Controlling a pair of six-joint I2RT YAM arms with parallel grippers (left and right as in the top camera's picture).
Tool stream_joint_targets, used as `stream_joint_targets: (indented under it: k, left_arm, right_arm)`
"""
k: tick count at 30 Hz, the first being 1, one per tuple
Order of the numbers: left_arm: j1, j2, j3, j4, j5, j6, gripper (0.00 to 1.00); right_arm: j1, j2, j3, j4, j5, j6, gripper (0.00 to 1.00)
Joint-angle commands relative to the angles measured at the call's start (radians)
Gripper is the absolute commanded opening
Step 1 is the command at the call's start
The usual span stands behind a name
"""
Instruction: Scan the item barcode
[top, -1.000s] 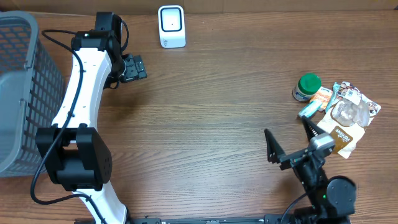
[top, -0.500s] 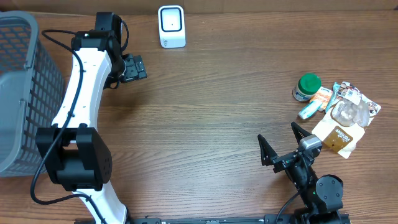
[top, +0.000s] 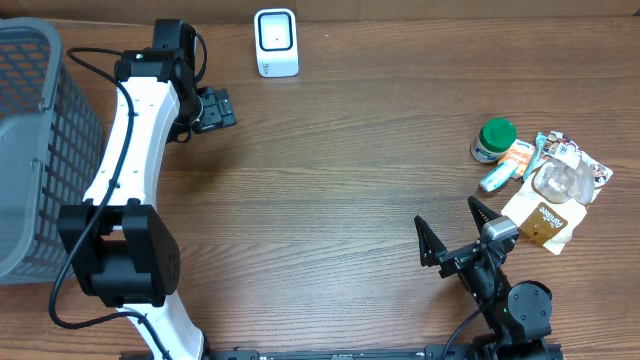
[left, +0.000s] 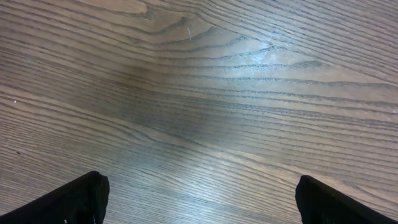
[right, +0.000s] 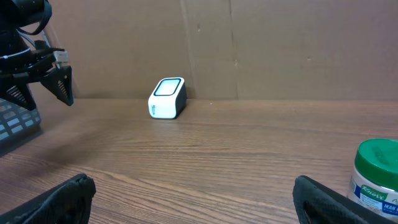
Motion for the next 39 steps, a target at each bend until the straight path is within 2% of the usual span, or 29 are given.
stream_joint_targets:
  k: [1, 11, 24, 31, 35, 39]
  left_arm:
    - [-0.001, 0.003, 0.009, 0.0, -0.012, 0.003, 1.0]
    - [-0.023, -0.037, 0.009, 0.0, -0.013, 0.003, 1.0]
    - [-0.282, -0.436, 0.009, -0.002, -0.014, 0.005, 1.0]
    - [-0.286, -0.57, -0.024, -0.029, -0.034, 0.034, 0.99]
    - [-0.263, -0.657, -0.152, 0.106, -0.055, 0.033, 0.99]
    - [-0.229, -0.786, -0.38, 0.371, -0.035, 0.034, 1.0]
  right_arm:
    - [0.007, -0.012, -0.011, 0.007, 0.011, 0.006, 1.0]
    - [0.007, -0.012, -0.011, 0.007, 0.01, 0.006, 1.0]
    - [0.007, -0.012, -0.011, 0.007, 0.01, 0.006, 1.0]
    - [0.007, -0.012, -0.011, 0.007, 0.01, 0.006, 1.0]
    - [0.007, -0.012, -0.011, 0.007, 0.01, 0.006, 1.0]
    - [0.007, -0.012, -0.011, 0.007, 0.01, 0.006, 1.0]
